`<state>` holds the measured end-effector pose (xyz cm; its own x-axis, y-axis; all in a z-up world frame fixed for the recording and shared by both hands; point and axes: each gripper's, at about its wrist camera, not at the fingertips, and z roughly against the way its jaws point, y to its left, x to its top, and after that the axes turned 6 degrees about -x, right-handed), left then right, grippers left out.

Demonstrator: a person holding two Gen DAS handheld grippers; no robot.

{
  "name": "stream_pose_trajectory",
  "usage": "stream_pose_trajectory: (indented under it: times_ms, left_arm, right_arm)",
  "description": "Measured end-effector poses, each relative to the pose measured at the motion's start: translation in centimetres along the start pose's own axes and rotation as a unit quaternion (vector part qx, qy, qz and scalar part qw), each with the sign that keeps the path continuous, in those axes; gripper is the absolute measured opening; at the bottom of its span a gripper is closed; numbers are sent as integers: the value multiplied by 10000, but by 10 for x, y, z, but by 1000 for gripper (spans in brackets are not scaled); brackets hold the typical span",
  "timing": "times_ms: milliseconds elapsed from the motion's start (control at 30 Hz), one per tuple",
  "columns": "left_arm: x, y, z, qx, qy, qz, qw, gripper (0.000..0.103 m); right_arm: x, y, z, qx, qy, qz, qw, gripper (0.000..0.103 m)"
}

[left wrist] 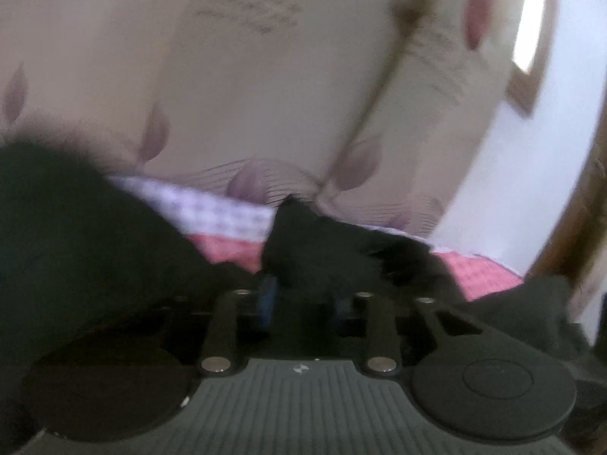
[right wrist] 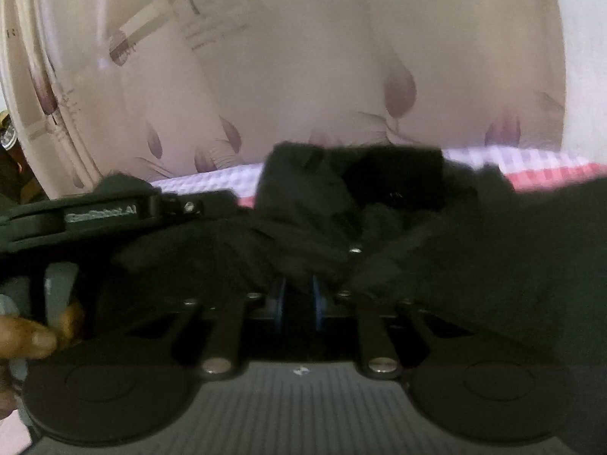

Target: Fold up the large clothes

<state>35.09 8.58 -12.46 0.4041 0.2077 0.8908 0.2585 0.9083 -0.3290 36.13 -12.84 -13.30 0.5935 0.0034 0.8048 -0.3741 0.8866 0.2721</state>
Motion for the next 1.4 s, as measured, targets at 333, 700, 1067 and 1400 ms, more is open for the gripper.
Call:
stream_pose_trajectory:
  times_ms: [333,700,1067,1400]
  left_arm:
    - [-4,48,11,186,-180,426,9988,11]
    - [-4,120,54,515,-411,1502,9865,11]
    - [-18,181,66,-47,-215,3021,9530,11]
    - [-9,207,67,-393,261,3673,9289,11]
  right_arm:
    - [1,-78,14,-174,-114,-1145,9932,0]
    - [-20,-159,62,-430,-351,-1678,9843,0]
    - [-40,-214,86,-593,-286,-2535,9651,0]
    - [-37,-190,81,-1277,-258,-1837,9743,0]
